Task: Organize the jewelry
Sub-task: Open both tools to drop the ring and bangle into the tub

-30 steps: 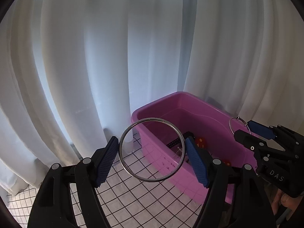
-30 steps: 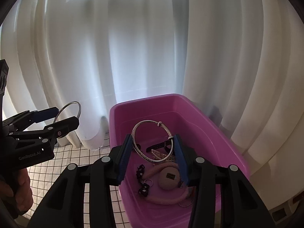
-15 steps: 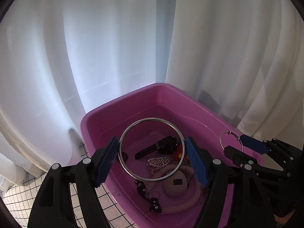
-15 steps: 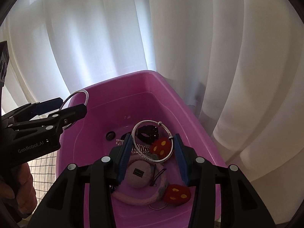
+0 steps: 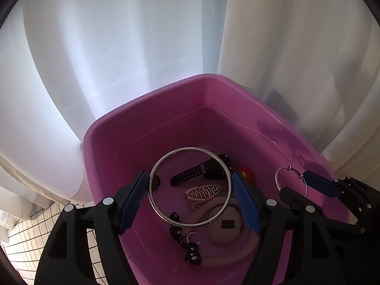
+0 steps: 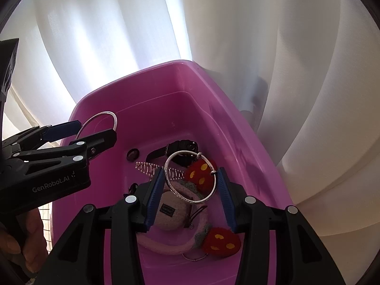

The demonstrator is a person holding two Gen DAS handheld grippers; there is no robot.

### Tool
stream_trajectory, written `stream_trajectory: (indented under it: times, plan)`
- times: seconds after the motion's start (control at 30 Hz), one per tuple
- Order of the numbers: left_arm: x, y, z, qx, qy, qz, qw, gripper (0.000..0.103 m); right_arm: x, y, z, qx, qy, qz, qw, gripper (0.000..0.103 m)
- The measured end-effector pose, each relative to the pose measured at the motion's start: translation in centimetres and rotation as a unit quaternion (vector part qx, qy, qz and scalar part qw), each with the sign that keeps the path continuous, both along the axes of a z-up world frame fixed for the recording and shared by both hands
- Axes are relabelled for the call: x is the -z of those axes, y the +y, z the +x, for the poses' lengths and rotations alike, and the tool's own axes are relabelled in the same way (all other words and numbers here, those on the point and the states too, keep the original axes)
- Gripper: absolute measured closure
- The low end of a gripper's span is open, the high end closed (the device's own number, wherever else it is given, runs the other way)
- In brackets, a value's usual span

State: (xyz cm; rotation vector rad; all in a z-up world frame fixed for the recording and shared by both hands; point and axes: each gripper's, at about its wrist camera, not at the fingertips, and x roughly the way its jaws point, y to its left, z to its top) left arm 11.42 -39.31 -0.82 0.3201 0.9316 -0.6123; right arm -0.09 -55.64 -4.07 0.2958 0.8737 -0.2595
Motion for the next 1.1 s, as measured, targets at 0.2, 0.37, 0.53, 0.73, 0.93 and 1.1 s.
stream_trajectory:
  times: [0.2, 0.37, 0.53, 0.73, 0.93, 1.1]
  plan:
    - [-0.3, 0.3, 0.2, -0.012, -0.015, -0.006, 0.9998, 0.011, -0.4, -0.3, -0.2, 0.005, -0.01, -0.005, 1.0, 0.038]
    - [-0.7, 0.7, 0.4, -0.017, -0.007, -0.011, 0.9998, 0.009, -0.7, -0.3, -0.4, 0.008, -0.016, -0.004, 1.0, 0.038]
    - [-0.8, 0.9, 0.9, -0.026, 0.004, -0.011, 0.9996, 0.007, -0.7, -0.4, -0.6, 0.009, -0.017, 0.0, 1.0, 0.038]
    - [-0.9, 1.3, 1.0, -0.039, 0.01, -0.008, 0.9992, 0.007, -0.7, -0.3, -0.7, 0.005, -0.019, 0.002, 1.0, 0.038]
    - [-1.1, 1.7, 1.4, -0.06, 0.005, 0.003, 0.9982, 0.006, -0.8, -0.1, -0.6, 0.003, -0.021, -0.001, 1.0, 0.038]
    - [-1.1, 1.5, 1.5, -0.069, -0.017, 0.033, 0.9969, 0.006, -0.8, 0.0, -0.6, 0.002, -0.02, -0.004, 1.0, 0.038]
